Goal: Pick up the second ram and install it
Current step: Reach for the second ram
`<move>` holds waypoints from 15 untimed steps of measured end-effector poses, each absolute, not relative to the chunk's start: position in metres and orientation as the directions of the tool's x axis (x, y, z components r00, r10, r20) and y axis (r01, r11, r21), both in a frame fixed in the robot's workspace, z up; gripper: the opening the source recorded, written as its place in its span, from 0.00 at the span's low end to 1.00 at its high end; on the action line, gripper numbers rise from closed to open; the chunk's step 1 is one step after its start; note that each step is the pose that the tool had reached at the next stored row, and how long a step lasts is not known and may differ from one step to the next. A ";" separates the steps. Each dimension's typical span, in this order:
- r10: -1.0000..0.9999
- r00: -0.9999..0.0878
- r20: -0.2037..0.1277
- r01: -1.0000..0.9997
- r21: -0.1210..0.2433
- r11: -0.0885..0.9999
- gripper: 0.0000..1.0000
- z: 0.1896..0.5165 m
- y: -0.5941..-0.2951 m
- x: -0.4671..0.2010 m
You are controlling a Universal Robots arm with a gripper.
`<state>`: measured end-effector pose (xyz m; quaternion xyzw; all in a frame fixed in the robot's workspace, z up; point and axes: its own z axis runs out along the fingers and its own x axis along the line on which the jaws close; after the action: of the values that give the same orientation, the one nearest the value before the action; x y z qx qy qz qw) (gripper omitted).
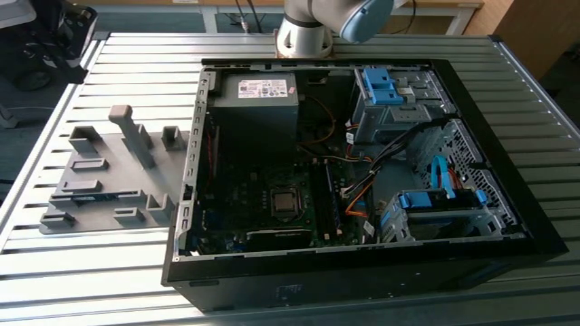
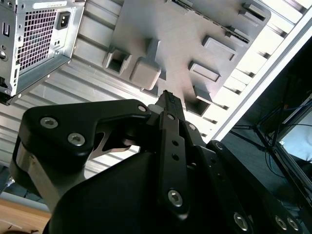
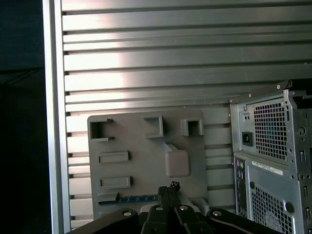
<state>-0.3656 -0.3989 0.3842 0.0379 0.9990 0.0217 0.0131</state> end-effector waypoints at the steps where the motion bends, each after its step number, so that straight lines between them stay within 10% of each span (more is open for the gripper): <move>1: 0.076 -0.997 -0.024 0.075 0.044 0.996 0.11 0.384 -0.399 -0.366; 15: 0.076 -0.997 -0.024 0.075 0.044 0.996 0.11 0.384 -0.399 -0.369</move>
<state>-0.3685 -0.3989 0.3841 0.0379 0.9990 0.0217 0.0131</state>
